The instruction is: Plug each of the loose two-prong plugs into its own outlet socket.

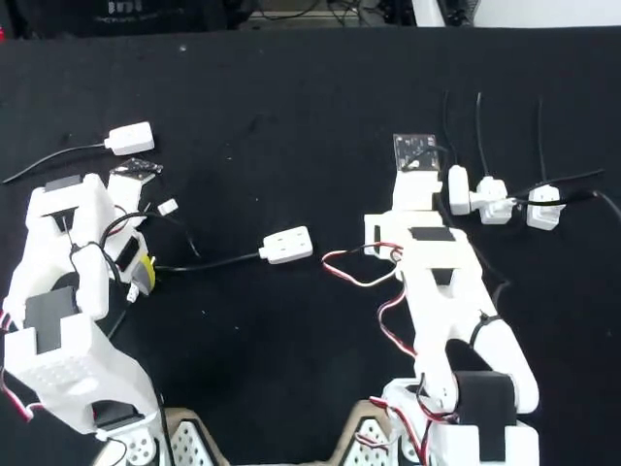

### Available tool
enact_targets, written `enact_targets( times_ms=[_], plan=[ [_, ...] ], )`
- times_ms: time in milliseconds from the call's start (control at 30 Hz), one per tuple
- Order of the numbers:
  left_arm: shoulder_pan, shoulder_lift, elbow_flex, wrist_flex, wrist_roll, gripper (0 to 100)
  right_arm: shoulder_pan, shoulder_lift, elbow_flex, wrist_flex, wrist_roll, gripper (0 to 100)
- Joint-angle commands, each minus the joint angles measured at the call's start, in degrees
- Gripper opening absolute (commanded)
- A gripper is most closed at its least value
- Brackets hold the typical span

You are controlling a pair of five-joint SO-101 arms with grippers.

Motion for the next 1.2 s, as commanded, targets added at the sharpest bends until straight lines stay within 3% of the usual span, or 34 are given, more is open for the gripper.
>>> enact_targets(
  times_ms=[0, 133, 267, 533, 633, 767, 867, 1000, 1167],
  plan=[
    [-0.22, -0.18, -1.01, -0.79, -0.53, 19, 1.14, -2.59, -2.95, -0.70, -0.26, 13.1],
    [-0.22, -0.18, -0.84, -0.70, 0.26, 2, 1.14, -2.68, -2.95, -0.70, -0.26, 13.1],
    [-0.66, -1.93, -2.07, 0.97, 4.22, 3, 1.14, -2.59, -2.95, -0.70, -0.26, 13.1],
    [0.22, -18.46, -9.45, 12.22, 4.40, 3, 1.32, -2.68, -2.95, -0.70, -0.44, 13.1],
    [3.65, -24.00, -10.95, 14.77, 8.70, 3, 1.41, -2.86, -2.95, -0.70, -0.44, 13.1],
    [14.99, -26.73, -9.54, 14.59, 18.55, 3, 1.49, -2.86, -2.95, -0.62, -0.53, 13.1],
    [25.80, -26.37, -6.29, 10.20, 26.73, 3, 1.49, -2.95, -3.30, 1.76, -0.53, 13.1],
    [37.58, -25.41, 1.63, -3.78, 36.22, 3, 1.49, -2.95, -3.30, 2.02, -0.53, 13.1],
    [48.31, -25.41, 9.89, -20.40, 42.29, 3, 1.14, -2.95, -3.21, 1.85, -0.53, 13.1]
  ],
)
